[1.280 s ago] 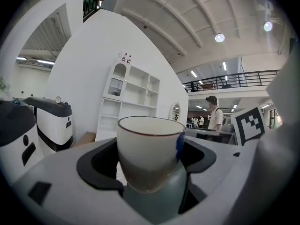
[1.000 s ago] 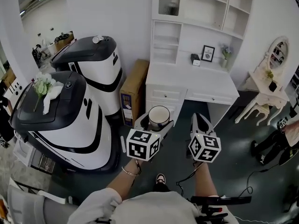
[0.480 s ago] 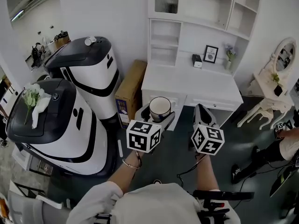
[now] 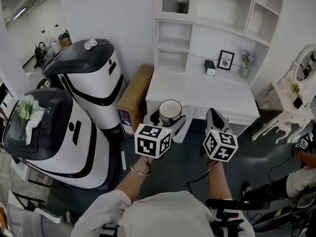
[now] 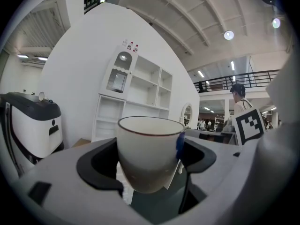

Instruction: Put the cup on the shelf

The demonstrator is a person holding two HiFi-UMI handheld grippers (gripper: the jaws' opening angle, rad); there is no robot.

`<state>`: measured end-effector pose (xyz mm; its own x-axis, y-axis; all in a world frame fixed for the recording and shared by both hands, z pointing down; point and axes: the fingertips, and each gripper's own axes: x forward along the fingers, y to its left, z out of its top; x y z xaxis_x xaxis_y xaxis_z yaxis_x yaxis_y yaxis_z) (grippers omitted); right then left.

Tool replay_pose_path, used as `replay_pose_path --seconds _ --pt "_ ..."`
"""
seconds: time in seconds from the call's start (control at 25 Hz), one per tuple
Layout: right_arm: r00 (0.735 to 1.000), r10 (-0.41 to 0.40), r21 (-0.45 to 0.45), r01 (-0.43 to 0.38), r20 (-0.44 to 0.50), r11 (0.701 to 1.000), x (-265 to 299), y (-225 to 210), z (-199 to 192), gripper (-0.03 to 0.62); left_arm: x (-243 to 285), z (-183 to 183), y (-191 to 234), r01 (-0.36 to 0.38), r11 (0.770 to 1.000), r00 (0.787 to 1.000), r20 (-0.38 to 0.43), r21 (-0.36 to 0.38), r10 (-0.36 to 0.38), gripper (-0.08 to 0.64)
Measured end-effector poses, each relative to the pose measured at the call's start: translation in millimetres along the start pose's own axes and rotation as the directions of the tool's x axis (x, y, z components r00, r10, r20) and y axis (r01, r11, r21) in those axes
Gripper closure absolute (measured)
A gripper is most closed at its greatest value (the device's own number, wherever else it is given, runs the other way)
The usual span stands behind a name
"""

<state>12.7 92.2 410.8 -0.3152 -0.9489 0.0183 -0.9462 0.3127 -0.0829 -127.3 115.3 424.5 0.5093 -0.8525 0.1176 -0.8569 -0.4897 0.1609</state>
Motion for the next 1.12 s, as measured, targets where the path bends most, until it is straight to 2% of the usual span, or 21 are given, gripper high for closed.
replay_pose_path --seconds 0.56,0.8,1.12 --pt "0.999 0.015 0.037 -0.013 -0.046 0.999 52.7 -30.1 -23.2 0.571 54.6 -12.6 21.9 -0.028 0.999 0.998 -0.053 -0.019 0.027 0.167" --pt "0.999 -0.010 0.039 0.011 -0.033 0.999 80.3 -49.7 -25.6 0.571 92.1 -6.6 34.7 -0.008 1.000 0.999 -0.043 -0.013 0.007 0.167" --pt "0.999 -0.052 0.019 0.052 -0.017 0.998 149.8 -83.6 -12.3 0.571 174.7 15.0 61.5 0.057 0.998 0.998 -0.027 -0.002 -0.057 0.167"
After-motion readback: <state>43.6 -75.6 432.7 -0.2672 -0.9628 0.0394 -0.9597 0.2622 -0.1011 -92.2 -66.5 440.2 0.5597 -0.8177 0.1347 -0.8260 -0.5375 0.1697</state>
